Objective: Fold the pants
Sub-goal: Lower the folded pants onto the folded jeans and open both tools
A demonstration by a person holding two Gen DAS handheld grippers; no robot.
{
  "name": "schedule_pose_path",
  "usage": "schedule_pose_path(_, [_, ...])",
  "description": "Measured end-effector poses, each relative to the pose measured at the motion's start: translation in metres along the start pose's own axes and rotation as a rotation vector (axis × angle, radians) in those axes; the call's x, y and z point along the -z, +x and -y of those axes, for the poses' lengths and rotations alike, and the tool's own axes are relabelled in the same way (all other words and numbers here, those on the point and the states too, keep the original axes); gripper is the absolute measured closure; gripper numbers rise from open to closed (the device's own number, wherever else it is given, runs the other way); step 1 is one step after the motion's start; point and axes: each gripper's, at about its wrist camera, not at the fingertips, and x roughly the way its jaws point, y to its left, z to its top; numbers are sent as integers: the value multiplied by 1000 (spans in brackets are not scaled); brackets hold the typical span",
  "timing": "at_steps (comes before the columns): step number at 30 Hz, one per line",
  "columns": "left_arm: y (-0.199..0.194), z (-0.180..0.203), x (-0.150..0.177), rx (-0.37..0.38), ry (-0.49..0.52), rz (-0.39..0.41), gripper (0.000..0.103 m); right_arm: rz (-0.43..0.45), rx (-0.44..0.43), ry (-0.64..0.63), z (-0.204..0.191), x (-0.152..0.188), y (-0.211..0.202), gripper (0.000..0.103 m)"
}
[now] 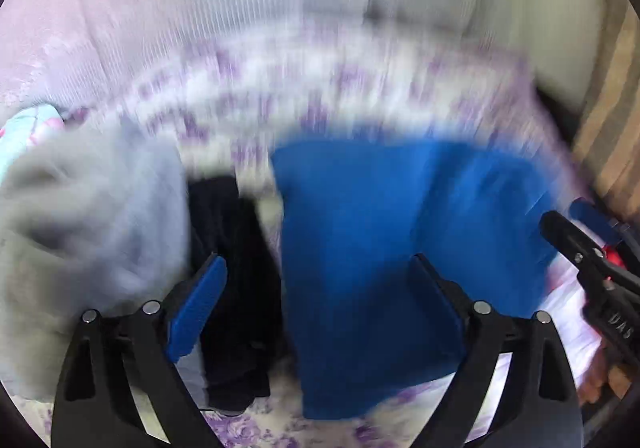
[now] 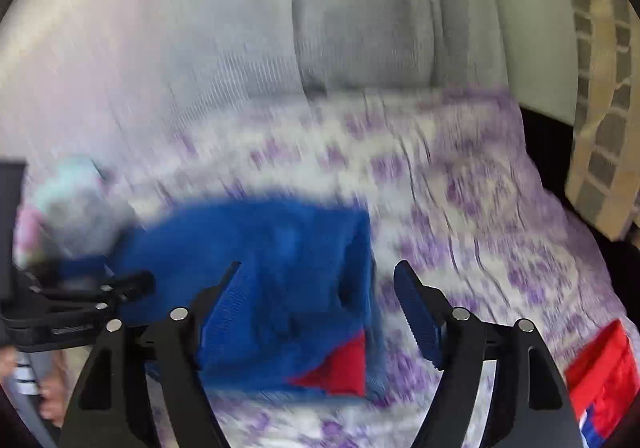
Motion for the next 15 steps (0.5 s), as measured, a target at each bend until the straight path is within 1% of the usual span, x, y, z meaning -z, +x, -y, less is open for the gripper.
schedule_pose_path(1, [-1, 7, 3, -38, 39, 33, 12, -77, 29, 6, 0, 8, 19, 26])
schedule_pose_path(2, [-6, 13, 6, -76, 72, 59, 14, -99, 11, 36, 2, 14, 28, 26])
schedule_pose_path(3, [-16, 20, 6, -97, 102, 80, 16, -63, -2, 79, 7, 17, 24, 26])
schedule_pose_path(4, [-26, 22, 8, -91, 112, 97, 16, -41, -17, 104, 9, 17, 15, 26])
schedule_pose_path(6, [-53, 22, 11, -51, 111, 152, 16, 27, -53, 136, 12, 15, -13, 25])
schedule_pose_path(8, [-79, 20, 19, -19, 78, 199, 15, 111, -71, 174, 14, 18, -48, 20])
schedule_pose_path(9, [-94, 17, 26, 5, 50, 221, 14, 134, -80, 190, 13, 22, -63, 14])
schedule_pose_path(10, [-107, 16, 35, 16, 24, 240, 11, 150, -90, 201, 12, 27, -79, 10])
schedule_pose_path(12, [-131, 17, 55, 28, -8, 275, 9, 181, -91, 208, 6, 42, -106, 6])
schedule_pose_path(13, [-140, 19, 64, 24, -11, 288, 7, 189, -85, 201, 2, 49, -116, 4])
schedule_pose_path(15, [-155, 21, 84, -24, -10, 315, 5, 196, -62, 178, -6, 64, -133, 4])
